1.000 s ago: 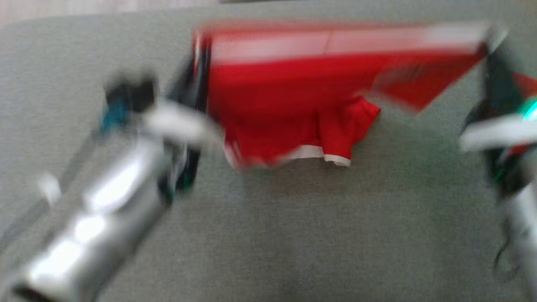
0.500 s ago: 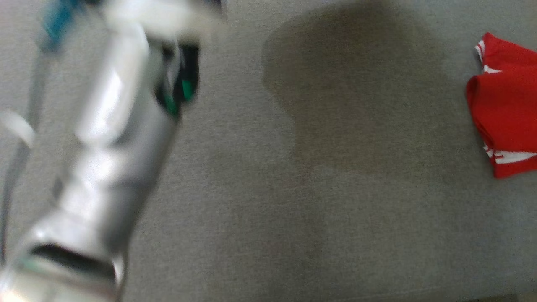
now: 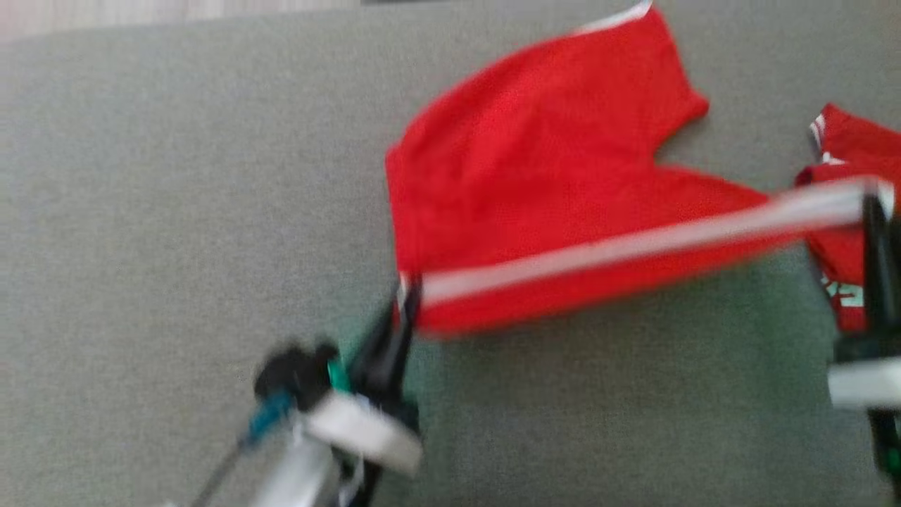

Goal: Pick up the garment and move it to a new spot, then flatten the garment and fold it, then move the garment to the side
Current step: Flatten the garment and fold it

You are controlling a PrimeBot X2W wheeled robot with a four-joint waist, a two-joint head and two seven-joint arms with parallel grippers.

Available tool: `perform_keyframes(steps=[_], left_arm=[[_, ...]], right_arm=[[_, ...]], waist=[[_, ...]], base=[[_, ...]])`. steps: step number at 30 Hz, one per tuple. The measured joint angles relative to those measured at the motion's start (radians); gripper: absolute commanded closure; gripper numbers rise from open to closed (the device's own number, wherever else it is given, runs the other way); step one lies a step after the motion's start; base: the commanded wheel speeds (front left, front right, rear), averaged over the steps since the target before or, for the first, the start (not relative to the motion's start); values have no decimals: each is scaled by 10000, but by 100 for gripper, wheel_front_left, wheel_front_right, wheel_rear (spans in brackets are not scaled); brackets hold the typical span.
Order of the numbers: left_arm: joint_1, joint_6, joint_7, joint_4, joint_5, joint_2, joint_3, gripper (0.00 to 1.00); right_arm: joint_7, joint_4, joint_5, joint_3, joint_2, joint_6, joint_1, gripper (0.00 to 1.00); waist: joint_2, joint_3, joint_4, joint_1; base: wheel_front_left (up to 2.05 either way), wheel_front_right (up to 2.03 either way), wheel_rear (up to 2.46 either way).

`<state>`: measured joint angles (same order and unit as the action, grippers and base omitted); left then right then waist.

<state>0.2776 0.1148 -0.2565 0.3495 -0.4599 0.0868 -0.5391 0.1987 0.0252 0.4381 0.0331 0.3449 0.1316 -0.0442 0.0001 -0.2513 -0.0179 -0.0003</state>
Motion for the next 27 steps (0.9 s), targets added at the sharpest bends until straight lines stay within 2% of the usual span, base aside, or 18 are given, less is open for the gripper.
perform_keyframes(steps=[7,12,15,19,27], left_arm=[[-2572,-104,102,-468,-73,115,-113,100],[-2985,-98,817,-1494,-593,293,-161,100],[-2755,-94,1262,-1856,-1611,19,163,100],[-1796,-180,1799,-1818,-2660,-194,485,100],[1005,-368,1833,-136,-3871,-439,510,100]], right_arm=[[-1542,1601,640,412,-222,0,3196,100],[-1994,2205,681,863,-226,0,3739,100],[-2236,1918,679,809,-232,0,2898,100],[-2631,686,719,313,-217,0,941,100],[-2441,-2429,811,-1016,353,0,-2813,100]], waist=[[0,797,-14,-1],[0,1063,-161,-1],[0,986,-274,1],[0,669,-421,3],[0,-253,-901,6]], base=[[0,0,0],[0,0,0],[0,0,0],[0,0,0],[0,0,0]])
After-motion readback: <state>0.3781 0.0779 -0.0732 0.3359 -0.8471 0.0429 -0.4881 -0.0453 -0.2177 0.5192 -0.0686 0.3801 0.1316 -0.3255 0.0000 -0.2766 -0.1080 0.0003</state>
